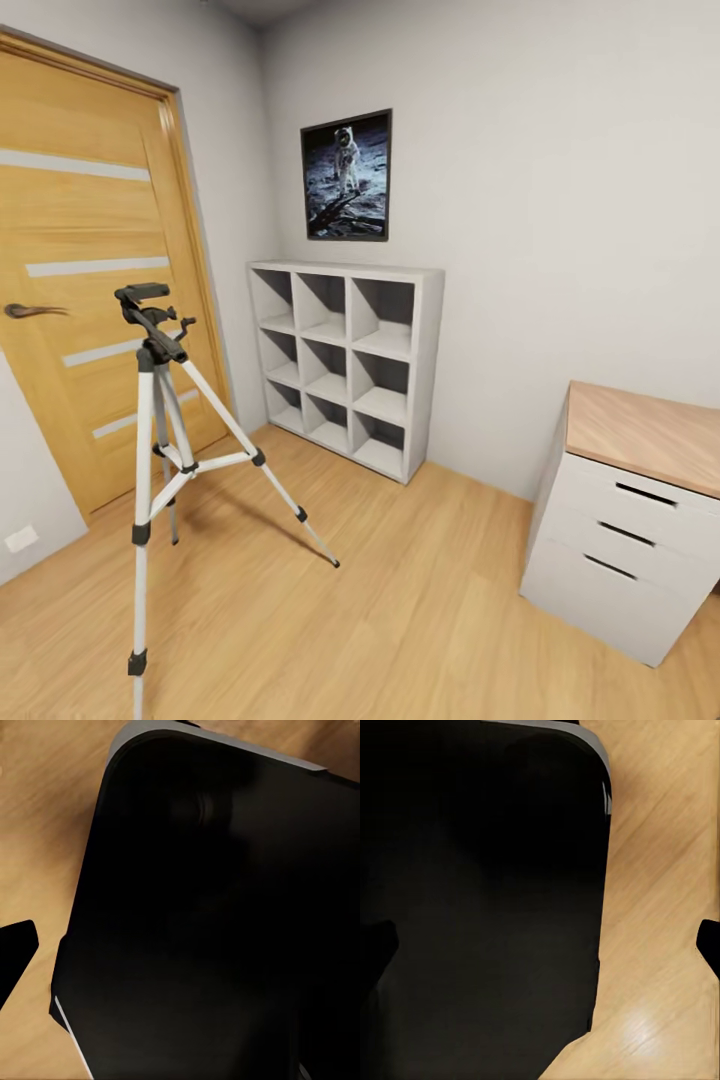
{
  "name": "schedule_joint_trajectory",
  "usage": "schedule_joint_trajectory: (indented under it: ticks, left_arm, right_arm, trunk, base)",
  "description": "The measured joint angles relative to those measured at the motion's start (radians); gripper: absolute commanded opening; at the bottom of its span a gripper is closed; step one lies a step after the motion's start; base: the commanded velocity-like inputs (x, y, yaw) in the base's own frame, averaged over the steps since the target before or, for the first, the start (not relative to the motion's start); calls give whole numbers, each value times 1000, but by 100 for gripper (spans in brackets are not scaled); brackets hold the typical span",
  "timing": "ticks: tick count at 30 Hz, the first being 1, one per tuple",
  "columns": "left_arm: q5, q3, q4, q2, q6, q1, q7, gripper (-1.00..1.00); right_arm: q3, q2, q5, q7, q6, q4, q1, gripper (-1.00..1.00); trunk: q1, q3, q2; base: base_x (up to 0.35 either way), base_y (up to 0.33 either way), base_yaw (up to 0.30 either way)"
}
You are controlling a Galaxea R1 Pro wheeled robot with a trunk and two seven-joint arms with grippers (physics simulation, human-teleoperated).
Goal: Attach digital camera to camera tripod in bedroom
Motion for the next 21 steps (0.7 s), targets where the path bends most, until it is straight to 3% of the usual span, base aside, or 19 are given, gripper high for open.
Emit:
schedule_joint_trajectory:
  ticks: [13, 21]
  left_arm:
    - [9, 1, -1, 0, -1, 0, 3, 100]
    - [92, 3, -3, 1, -1, 0, 10, 100]
  right_arm:
    - [0, 1, 0, -1, -1, 0, 0, 100]
    - [25, 2, 42, -2, -1, -1, 0, 100]
  trunk:
    - [0, 0, 0]
    - [0, 0, 0]
  base:
    - [17, 0, 270]
    - [1, 0, 272]
